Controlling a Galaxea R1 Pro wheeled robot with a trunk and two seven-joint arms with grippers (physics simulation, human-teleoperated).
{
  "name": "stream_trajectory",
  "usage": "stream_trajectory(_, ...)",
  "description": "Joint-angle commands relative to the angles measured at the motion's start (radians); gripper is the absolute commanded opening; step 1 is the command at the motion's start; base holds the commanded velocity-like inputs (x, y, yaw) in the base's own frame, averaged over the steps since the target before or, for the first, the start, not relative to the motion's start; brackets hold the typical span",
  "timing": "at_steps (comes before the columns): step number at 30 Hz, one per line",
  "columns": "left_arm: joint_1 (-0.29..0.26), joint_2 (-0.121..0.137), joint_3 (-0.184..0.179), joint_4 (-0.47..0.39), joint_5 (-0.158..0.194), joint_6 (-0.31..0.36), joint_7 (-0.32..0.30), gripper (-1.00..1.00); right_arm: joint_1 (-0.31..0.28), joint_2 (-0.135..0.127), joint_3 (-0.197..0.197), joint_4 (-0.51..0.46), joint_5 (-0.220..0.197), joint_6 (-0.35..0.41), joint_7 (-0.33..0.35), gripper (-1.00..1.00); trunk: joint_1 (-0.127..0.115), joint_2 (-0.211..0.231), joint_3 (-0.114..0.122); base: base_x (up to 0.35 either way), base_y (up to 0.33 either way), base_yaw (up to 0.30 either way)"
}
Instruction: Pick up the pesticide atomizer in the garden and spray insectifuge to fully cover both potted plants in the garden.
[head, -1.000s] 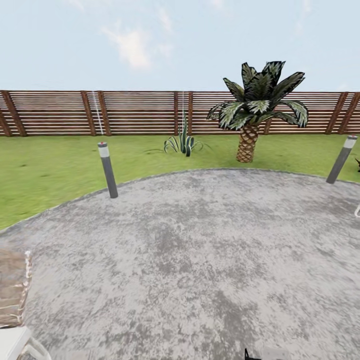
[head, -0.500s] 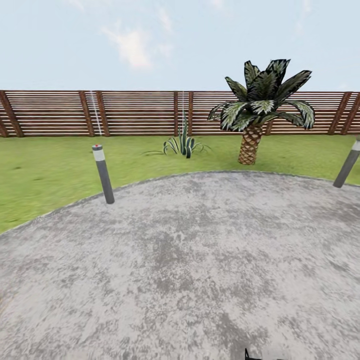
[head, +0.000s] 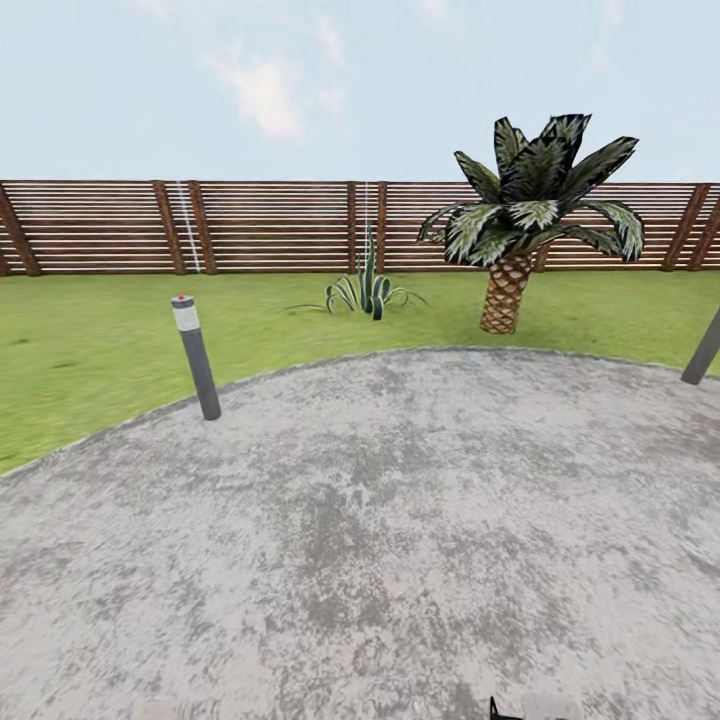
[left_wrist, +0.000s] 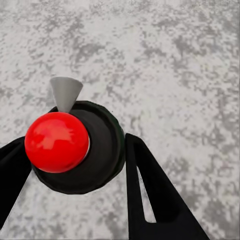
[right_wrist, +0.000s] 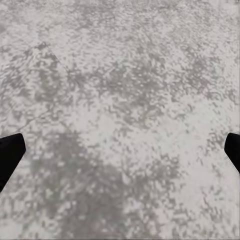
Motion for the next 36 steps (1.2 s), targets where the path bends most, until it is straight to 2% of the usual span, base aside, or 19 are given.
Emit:
stream_trajectory(1, -0.001, 0.000, 0.004, 0.001, 0.006, -0.002, -0.008, -1.00, -0.001, 0.000, -0.005, 0.001, 0.010, -0.002, -0.004, 1.00, 0.000, 0.000, -0.001, 0.340, 0.000, 0.000)
stream_trajectory(36, -0.001, 0.011, 0.004, 0.001, 0.003, -0.001, -0.005, -1.00, -0.001, 0.001, -0.004, 0.001, 0.013, -0.001, -0.004, 1.00, 0.000, 0.000, -0.001, 0.340, 0.000, 0.000)
